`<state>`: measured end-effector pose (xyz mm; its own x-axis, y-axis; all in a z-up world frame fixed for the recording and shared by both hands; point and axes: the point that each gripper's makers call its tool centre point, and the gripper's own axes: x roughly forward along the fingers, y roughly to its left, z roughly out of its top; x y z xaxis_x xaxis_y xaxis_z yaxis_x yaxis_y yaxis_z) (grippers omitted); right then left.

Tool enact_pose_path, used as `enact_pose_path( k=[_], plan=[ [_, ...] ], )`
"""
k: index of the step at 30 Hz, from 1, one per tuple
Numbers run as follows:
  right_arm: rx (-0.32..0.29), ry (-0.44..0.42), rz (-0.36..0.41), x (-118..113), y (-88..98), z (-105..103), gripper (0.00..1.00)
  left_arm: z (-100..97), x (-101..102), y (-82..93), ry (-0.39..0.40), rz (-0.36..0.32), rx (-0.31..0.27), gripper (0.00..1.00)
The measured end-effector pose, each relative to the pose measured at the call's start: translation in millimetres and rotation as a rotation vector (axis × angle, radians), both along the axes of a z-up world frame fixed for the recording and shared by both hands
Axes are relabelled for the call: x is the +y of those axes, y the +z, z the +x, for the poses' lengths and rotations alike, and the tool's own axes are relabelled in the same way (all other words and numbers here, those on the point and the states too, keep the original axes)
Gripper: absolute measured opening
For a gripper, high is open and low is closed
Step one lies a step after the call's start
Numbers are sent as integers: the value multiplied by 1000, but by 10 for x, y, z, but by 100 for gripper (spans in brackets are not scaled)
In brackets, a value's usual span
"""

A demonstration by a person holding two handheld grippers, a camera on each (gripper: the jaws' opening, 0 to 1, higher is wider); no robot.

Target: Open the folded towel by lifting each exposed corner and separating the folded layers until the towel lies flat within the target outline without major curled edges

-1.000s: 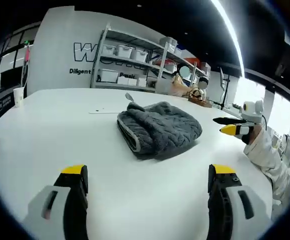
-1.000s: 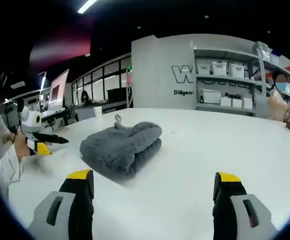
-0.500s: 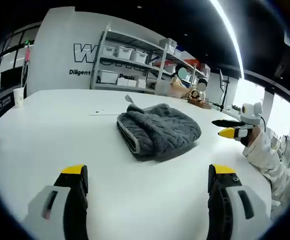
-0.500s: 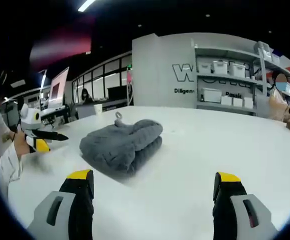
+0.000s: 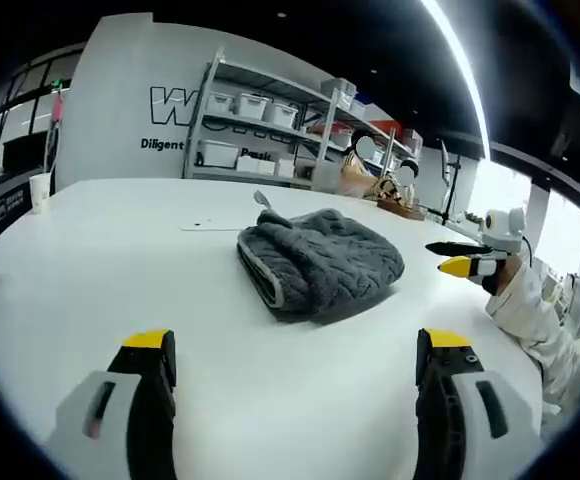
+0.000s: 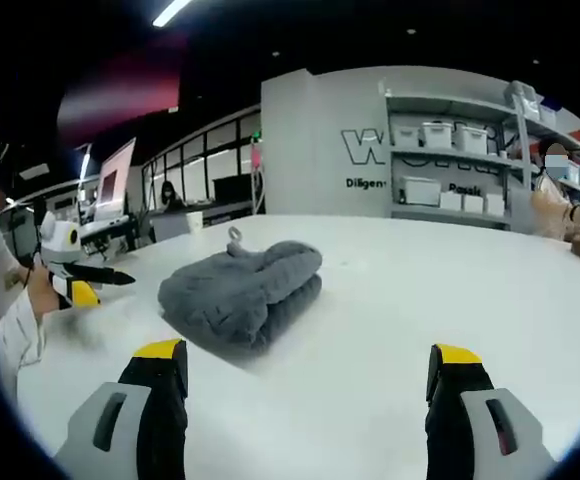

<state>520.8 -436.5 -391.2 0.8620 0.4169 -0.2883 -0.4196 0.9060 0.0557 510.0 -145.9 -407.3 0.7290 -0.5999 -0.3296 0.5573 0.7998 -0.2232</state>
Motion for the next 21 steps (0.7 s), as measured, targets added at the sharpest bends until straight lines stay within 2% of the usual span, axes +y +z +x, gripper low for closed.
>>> enact_pose_path(
  k=[11, 21],
  plan=[
    [-25, -8, 58, -8, 77, 15, 98, 9, 23, -5, 5, 5, 2, 99],
    [-65, -9, 54, -40, 199, 48, 97, 16, 53, 4, 10, -2, 4, 99]
  ],
)
